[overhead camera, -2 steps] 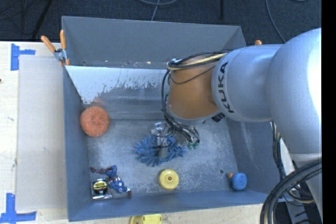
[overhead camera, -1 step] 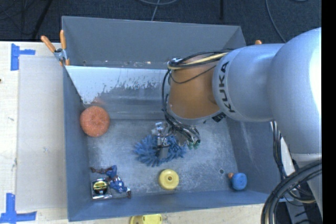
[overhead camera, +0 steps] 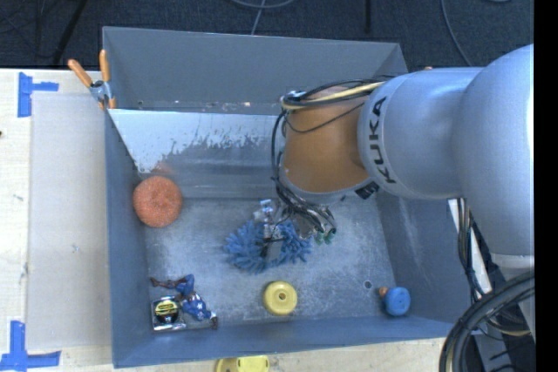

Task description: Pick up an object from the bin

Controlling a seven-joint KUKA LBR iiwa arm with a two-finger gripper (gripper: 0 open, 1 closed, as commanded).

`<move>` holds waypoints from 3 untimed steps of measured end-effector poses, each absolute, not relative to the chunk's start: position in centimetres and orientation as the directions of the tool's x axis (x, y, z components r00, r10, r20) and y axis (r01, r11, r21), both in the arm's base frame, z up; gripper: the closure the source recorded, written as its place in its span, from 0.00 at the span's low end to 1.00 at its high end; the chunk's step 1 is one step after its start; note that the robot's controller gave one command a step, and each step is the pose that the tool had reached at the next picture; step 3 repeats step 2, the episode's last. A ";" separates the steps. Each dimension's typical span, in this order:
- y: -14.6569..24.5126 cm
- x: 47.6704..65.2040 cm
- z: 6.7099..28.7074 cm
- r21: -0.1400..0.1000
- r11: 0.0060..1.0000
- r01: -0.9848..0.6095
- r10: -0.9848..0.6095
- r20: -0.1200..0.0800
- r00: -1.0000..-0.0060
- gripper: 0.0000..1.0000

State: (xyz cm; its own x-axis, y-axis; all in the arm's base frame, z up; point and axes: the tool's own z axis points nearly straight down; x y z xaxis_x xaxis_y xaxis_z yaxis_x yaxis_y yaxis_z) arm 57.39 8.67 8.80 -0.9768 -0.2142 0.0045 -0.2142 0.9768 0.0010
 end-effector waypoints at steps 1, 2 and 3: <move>8.7 57.4 10.1 0.001 0.977 -0.214 -0.214 0.004 -0.977 1.00; 8.7 57.3 11.9 0.001 0.977 -0.214 -0.214 0.007 -0.977 1.00; 8.7 57.3 11.9 0.001 0.977 -0.214 -0.214 0.007 -0.977 1.00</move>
Offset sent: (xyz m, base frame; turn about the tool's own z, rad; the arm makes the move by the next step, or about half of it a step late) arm 0.0002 0.0001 0.0883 0.0000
